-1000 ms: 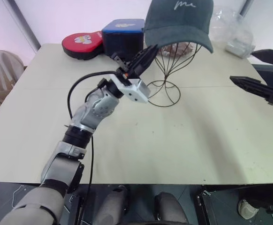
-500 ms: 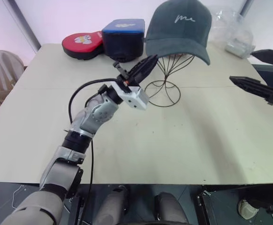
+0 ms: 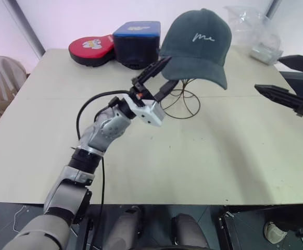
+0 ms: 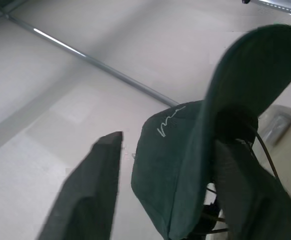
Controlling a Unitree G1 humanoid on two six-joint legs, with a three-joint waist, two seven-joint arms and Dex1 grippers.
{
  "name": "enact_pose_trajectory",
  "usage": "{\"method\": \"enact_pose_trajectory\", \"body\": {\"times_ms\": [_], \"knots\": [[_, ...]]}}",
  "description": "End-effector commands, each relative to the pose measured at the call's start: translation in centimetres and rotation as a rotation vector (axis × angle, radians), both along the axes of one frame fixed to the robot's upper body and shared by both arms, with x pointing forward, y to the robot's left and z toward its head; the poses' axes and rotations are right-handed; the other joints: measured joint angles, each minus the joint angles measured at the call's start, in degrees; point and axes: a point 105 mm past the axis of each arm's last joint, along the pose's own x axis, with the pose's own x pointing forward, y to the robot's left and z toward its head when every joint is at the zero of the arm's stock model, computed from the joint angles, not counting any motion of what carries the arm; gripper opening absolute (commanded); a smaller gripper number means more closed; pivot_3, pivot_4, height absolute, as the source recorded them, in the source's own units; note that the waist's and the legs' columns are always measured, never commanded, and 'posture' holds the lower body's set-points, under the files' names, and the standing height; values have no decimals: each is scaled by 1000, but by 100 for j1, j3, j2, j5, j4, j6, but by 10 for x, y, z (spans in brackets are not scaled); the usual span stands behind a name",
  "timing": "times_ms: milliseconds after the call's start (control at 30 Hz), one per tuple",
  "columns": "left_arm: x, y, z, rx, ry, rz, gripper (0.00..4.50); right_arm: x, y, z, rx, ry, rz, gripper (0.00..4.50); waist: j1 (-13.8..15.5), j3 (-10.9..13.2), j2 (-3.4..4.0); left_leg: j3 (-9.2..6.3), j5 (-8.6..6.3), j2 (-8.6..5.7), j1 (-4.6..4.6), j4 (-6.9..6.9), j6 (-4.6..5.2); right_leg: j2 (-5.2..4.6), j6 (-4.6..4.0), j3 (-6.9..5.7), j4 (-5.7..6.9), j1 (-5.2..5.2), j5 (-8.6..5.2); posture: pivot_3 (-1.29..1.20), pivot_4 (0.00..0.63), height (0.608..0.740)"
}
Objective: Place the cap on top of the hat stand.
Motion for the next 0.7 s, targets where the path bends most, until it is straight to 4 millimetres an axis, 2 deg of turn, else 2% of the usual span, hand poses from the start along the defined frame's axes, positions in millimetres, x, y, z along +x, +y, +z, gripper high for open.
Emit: {"method": "enact_pose_trajectory", "body": {"times_ms": [33, 267, 433, 533, 700], "knots": [[-15, 0, -1, -6, 2, -62, 4467, -3, 1, 14, -27, -57, -2, 4500, -1, -1, 1, 0, 0, 0, 0, 0, 0, 0, 0, 0, 0, 0, 0, 0, 150, 740], [-30, 12, -37, 91, 177, -125, 4467, -1, 1, 13, -33, -49, 6, 4500, -13, -2, 4, 0, 0, 2, 2, -2, 0, 0, 0, 2, 0, -1, 0, 0, 150, 740], [-39, 30, -56, 121, 334, -146, 4467, 2, 3, 12, -39, -44, 20, 4500, -12, -4, 6, 0, -1, 3, 4, -2, 1, -2, -1, 4, -1, 0, 0, 0, 150, 740], [-42, 41, -60, 120, 409, -153, 4467, 4, 4, 11, -44, -42, 29, 4500, -2, -4, 7, -1, -1, 3, 4, -2, 1, -3, -1, 5, -2, 1, 0, 0, 150, 740], [-15, 77, -44, 34, 580, -69, 4467, 8, 7, 9, -57, -28, 58, 4500, -23, -4, 7, -3, -2, 4, 5, -2, 2, -3, -1, 5, -3, 2, -1, 0, 150, 740]]}}
